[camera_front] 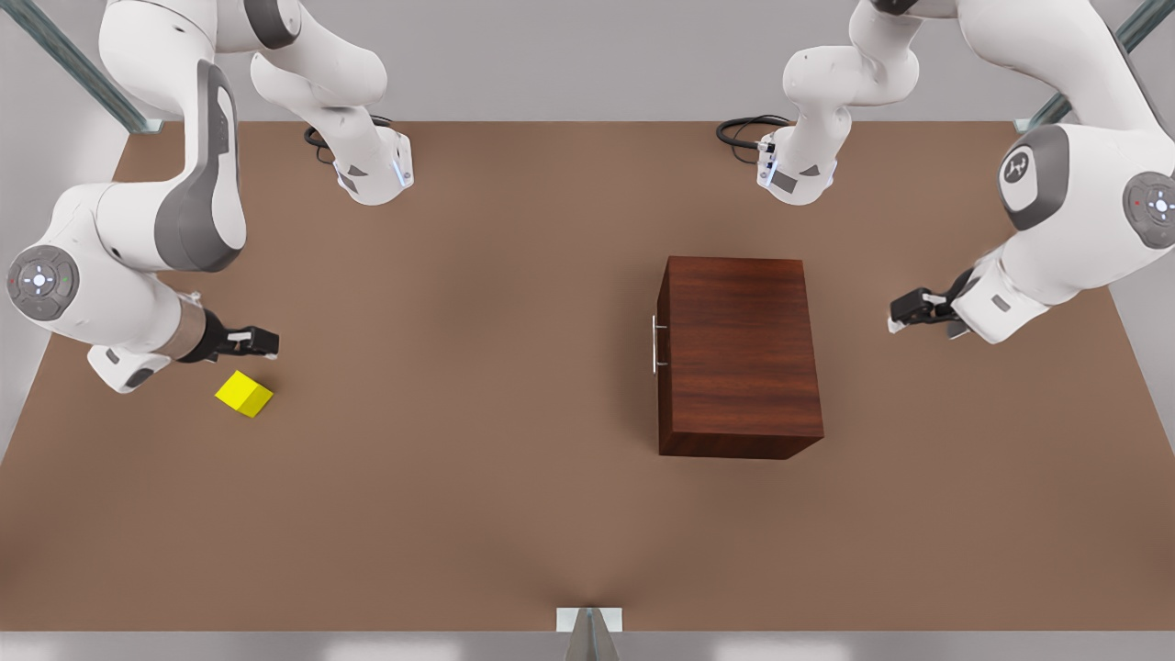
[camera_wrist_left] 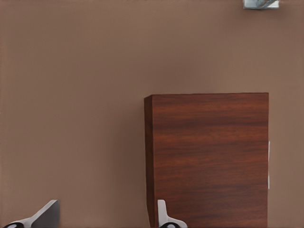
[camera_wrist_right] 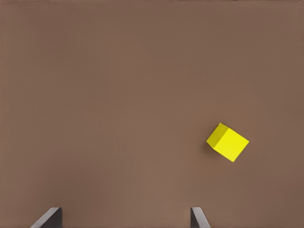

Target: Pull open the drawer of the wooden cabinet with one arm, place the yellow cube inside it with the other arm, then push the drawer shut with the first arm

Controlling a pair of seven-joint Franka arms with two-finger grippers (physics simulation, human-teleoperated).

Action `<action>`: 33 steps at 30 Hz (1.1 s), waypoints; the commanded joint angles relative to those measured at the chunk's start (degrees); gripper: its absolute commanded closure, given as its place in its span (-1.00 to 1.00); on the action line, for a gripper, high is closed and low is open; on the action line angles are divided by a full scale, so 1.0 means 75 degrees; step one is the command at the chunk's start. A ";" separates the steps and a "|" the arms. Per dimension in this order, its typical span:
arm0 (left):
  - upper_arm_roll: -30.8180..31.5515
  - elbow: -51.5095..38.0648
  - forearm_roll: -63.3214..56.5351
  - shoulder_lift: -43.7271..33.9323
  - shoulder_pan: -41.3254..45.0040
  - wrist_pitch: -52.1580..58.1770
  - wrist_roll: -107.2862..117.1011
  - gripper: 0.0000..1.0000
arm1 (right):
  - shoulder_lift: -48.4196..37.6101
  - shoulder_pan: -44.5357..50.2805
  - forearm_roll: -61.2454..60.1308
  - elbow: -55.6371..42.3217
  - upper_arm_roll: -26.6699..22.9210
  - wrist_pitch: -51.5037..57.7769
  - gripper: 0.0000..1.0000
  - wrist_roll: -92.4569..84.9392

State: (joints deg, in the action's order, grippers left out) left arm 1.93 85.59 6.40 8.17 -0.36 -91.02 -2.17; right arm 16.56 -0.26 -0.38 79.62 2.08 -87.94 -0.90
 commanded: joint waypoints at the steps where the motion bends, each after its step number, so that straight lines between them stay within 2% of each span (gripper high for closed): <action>1: 0.0035 -0.0010 -0.0103 -0.0011 0.0048 -0.0333 0.0313 -1.00 | -0.0005 -0.0001 0.0004 -0.0011 -0.0007 -0.0263 -1.00 -0.0137; 4: 0.0106 -0.0092 -0.0231 0.0059 0.0327 -0.0345 0.0372 -1.00 | -0.0005 -0.0024 0.0004 -0.0022 -0.0007 -0.0263 -1.00 -0.0149; 5: 0.0106 0.0014 -0.0840 0.0246 0.1591 0.0052 0.1199 -1.00 | -0.0005 -0.0013 0.0004 -0.0022 -0.0007 -0.0263 -1.00 -0.0184; 7: 0.0094 -0.0151 -0.1345 0.0575 0.3398 0.0100 0.3815 -1.00 | -0.0005 -0.0025 0.0004 -0.0022 -0.0007 -0.0263 -1.00 -0.0196; 9: 0.0082 -0.0303 -0.1977 0.1277 0.4734 0.0100 0.5514 -1.00 | -0.0005 -0.0025 0.0004 -0.0022 -0.0007 -0.0263 -1.00 -0.0196; 11: 0.0082 -0.0749 -0.2482 0.1981 0.5532 0.0100 0.6711 -1.00 | -0.0005 -0.0025 0.0004 -0.0034 -0.0019 -0.0263 -1.00 -0.0184; 17: 0.0094 -0.0854 -0.2787 0.2684 0.5743 0.0007 0.7415 -1.00 | -0.0005 -0.0013 0.0332 -0.0187 -0.0031 -0.0251 -1.00 -0.0114; 22: 0.0071 -0.2225 -0.3466 0.3879 0.5884 -0.0075 0.6712 -1.00 | -0.0005 -0.0013 0.0332 -0.0187 -0.0019 -0.0251 -1.00 -0.0114; 33: 0.0071 -0.2003 -0.4181 0.4431 0.6095 -0.0321 0.7063 -1.00 | 0.0018 -0.0001 0.0332 -0.0175 -0.0007 -0.0251 -1.00 -0.0137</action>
State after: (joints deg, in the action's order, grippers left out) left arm 2.46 70.49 -24.11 41.38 45.32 -92.78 38.26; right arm 16.76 -0.27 2.15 78.32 2.02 -89.83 -1.73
